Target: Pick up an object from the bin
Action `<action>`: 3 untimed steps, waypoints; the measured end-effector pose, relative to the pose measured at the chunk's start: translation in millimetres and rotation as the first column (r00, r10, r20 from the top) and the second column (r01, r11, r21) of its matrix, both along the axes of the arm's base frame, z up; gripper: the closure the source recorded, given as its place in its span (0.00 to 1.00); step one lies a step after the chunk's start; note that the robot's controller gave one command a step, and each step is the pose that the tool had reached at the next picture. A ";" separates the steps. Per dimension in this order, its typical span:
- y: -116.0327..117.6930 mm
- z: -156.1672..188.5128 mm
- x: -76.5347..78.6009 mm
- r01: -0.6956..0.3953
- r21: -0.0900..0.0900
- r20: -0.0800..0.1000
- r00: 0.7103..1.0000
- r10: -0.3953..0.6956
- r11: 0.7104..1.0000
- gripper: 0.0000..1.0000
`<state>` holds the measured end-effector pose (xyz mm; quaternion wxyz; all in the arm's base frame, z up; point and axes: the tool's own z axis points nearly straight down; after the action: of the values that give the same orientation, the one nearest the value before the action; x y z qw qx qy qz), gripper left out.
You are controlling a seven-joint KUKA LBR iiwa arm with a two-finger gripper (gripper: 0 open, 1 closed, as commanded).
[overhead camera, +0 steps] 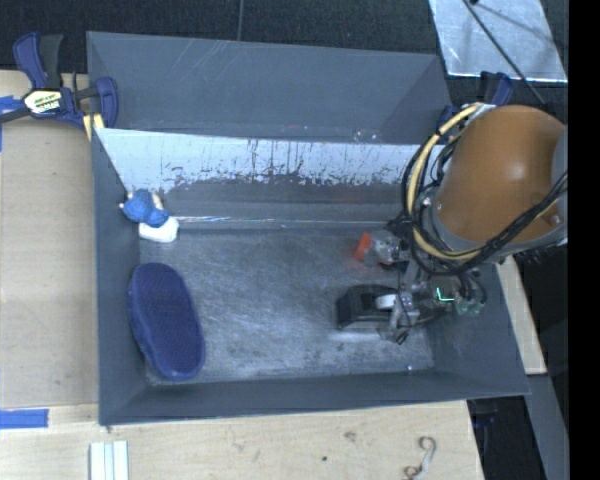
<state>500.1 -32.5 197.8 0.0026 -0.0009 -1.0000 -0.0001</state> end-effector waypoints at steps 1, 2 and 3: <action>-66.5 -132.7 38.0 -0.015 0.000 -0.004 1.000 0.015 1.000 0.00; -66.6 -132.8 37.8 -0.014 0.000 0.001 1.000 0.014 1.000 0.00; -66.5 -132.6 37.9 -0.015 0.000 0.002 1.000 0.015 1.000 0.00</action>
Offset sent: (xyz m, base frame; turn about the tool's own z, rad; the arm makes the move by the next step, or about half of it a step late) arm 0.0405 -0.0644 -0.1278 -0.0182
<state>538.0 -99.0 65.2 0.0018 0.0068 -1.0000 -0.0002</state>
